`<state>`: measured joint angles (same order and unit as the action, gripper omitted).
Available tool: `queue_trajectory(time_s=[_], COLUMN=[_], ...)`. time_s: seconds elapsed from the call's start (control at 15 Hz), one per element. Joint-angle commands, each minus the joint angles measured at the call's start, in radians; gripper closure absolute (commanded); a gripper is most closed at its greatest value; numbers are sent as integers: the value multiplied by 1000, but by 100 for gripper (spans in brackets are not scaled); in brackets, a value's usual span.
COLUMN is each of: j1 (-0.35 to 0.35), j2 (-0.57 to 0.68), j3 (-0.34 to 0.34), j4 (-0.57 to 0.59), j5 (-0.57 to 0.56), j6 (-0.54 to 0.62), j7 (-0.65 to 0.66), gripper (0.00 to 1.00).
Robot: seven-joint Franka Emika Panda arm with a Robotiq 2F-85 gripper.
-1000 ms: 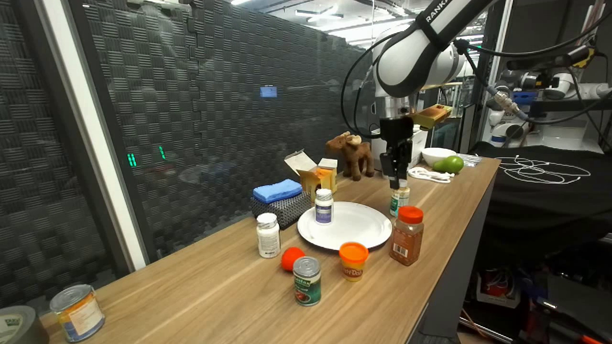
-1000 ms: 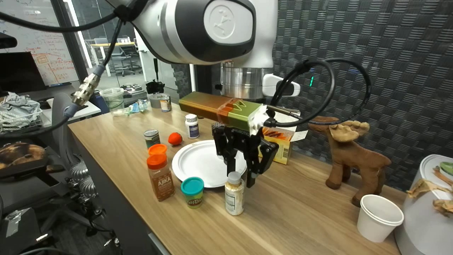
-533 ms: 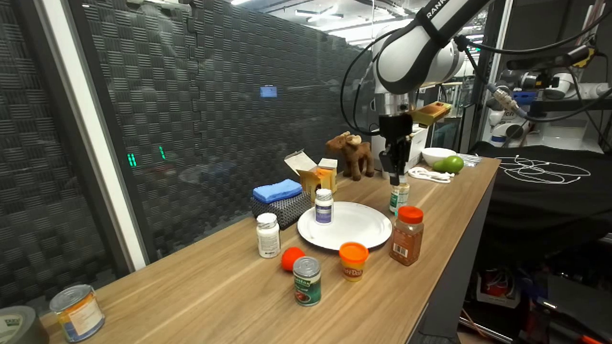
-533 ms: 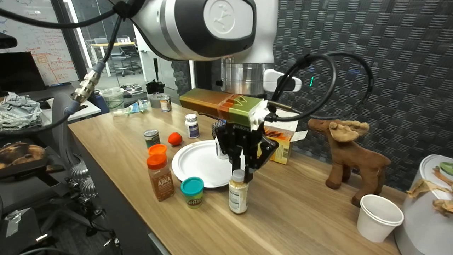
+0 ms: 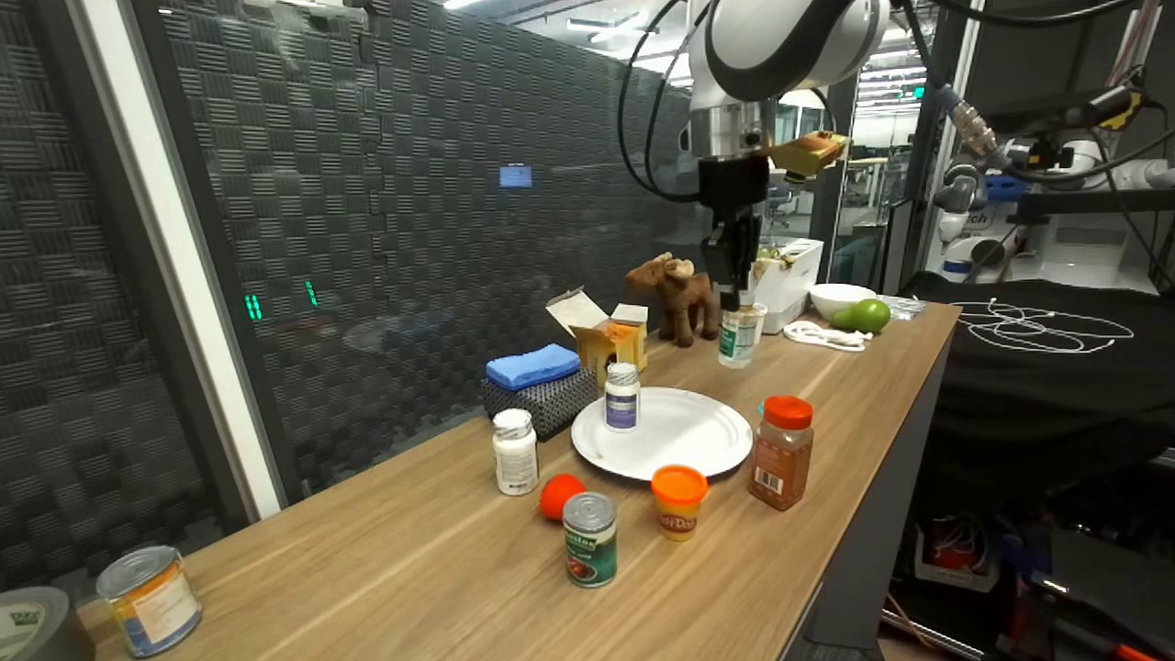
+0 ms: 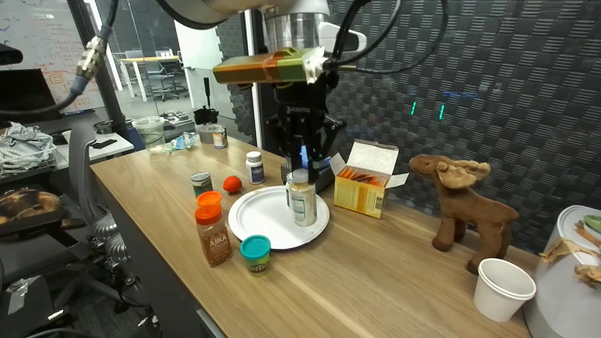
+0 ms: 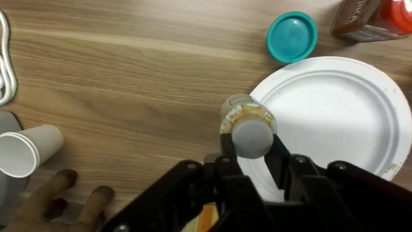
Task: Put the bottles on the tray
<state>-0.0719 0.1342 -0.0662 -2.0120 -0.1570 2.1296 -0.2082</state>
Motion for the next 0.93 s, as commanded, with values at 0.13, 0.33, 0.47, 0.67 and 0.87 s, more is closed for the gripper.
queue_trajectory(time_s=[0.13, 0.33, 0.47, 0.67, 0.87], j1=[47, 53, 52, 49, 42], j2=[69, 130, 168, 216, 245], j3=[50, 63, 67, 68, 73], j4=[59, 79, 105, 154, 195], j5=[-13, -12, -12, -8, 8], j6=[-70, -25, -7, 12, 17], j7=[-20, -45, -59, -77, -99], gripper=[84, 84, 84, 84, 84])
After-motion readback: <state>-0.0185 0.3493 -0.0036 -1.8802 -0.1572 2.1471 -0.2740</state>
